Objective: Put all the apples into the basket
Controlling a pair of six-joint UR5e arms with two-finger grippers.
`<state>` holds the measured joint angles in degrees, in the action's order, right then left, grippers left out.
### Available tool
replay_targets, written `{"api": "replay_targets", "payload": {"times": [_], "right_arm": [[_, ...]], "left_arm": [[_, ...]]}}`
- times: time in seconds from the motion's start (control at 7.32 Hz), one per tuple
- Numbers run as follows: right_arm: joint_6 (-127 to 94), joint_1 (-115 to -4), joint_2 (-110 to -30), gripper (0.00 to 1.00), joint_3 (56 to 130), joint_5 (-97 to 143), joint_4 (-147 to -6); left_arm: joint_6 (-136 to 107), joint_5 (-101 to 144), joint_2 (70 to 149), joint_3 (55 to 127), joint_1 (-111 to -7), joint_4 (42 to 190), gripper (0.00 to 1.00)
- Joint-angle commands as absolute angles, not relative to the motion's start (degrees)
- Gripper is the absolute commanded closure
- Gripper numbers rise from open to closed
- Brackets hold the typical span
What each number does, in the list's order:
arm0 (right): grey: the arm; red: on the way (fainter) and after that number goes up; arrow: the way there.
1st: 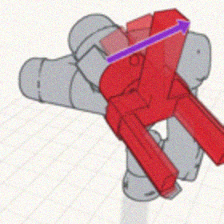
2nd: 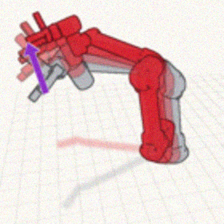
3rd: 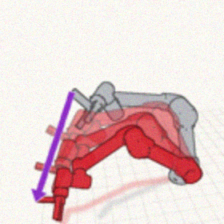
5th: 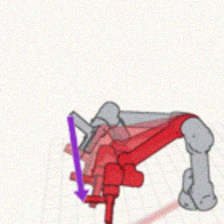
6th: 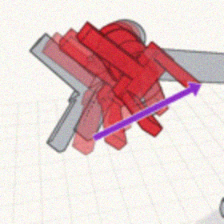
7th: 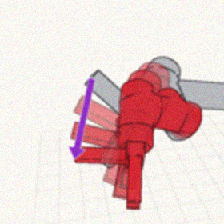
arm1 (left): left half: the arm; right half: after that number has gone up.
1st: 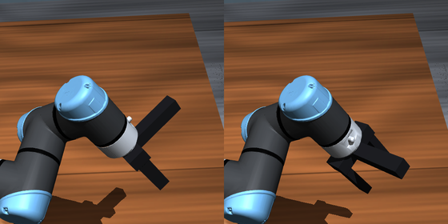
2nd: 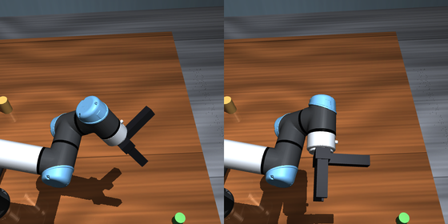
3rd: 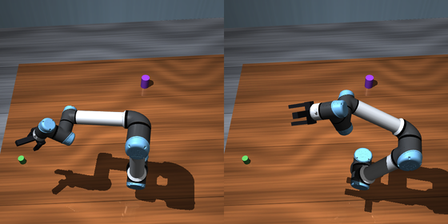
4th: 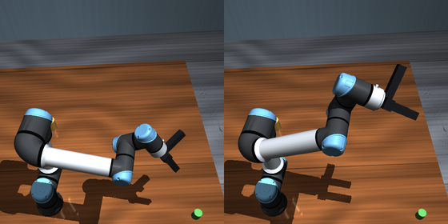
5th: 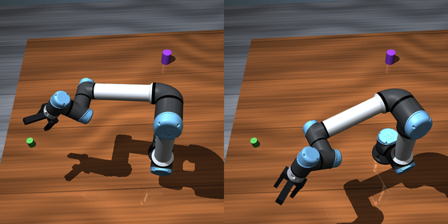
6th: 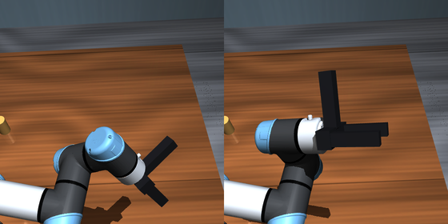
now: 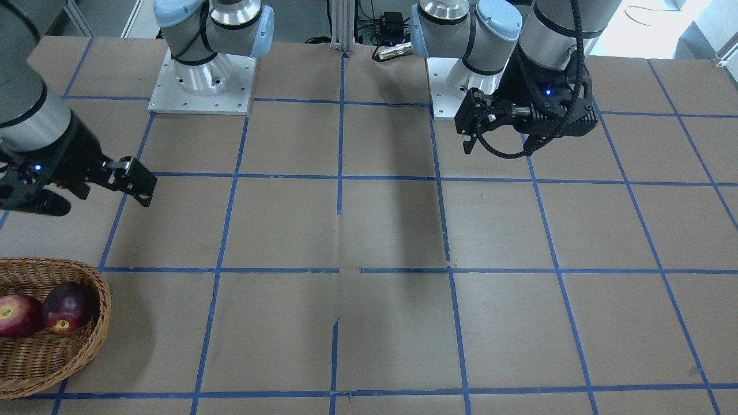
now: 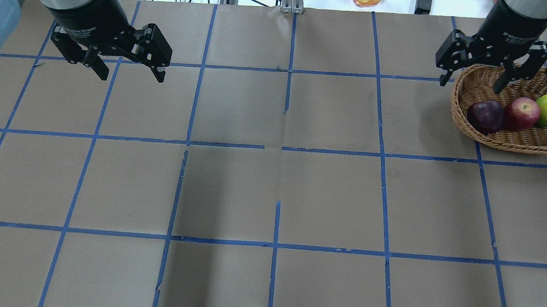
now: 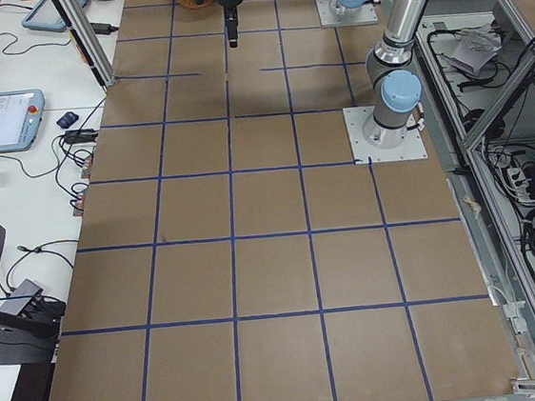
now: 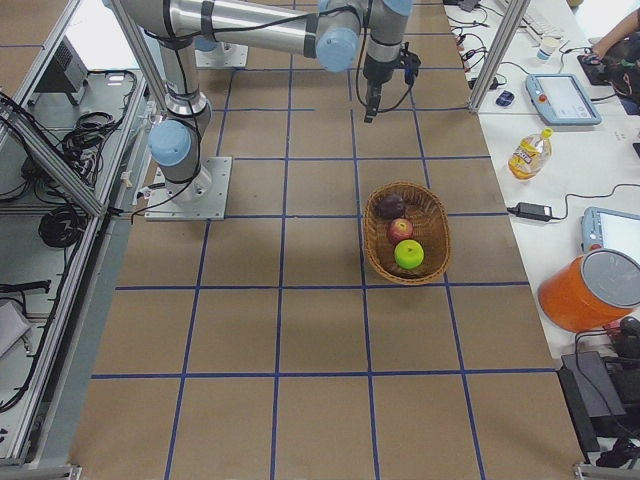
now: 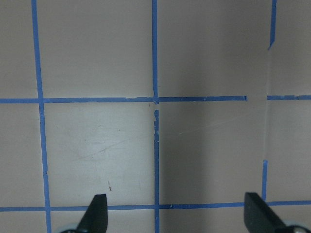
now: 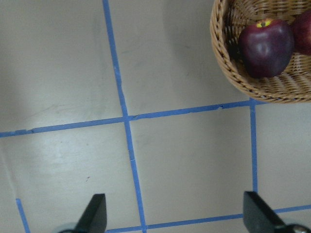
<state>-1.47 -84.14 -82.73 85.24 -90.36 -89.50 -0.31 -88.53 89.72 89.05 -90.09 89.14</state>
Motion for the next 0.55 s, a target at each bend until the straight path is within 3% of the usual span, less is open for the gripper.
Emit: {"api": "replay_targets", "payload": {"times": [0.0, 0.41], "right_arm": [[-8.34, -91.55, -86.75, 0.00, 87.18, -89.39, -87.29], [-7.65, -93.08, -86.66, 0.00, 88.77, -88.15, -86.31]], "left_arm": [[-0.26, -88.59, 89.83, 89.03, -90.09, 89.12, 0.00], [-0.35, -88.68, 88.86, 89.91, -90.09, 89.21, 0.00]]}}
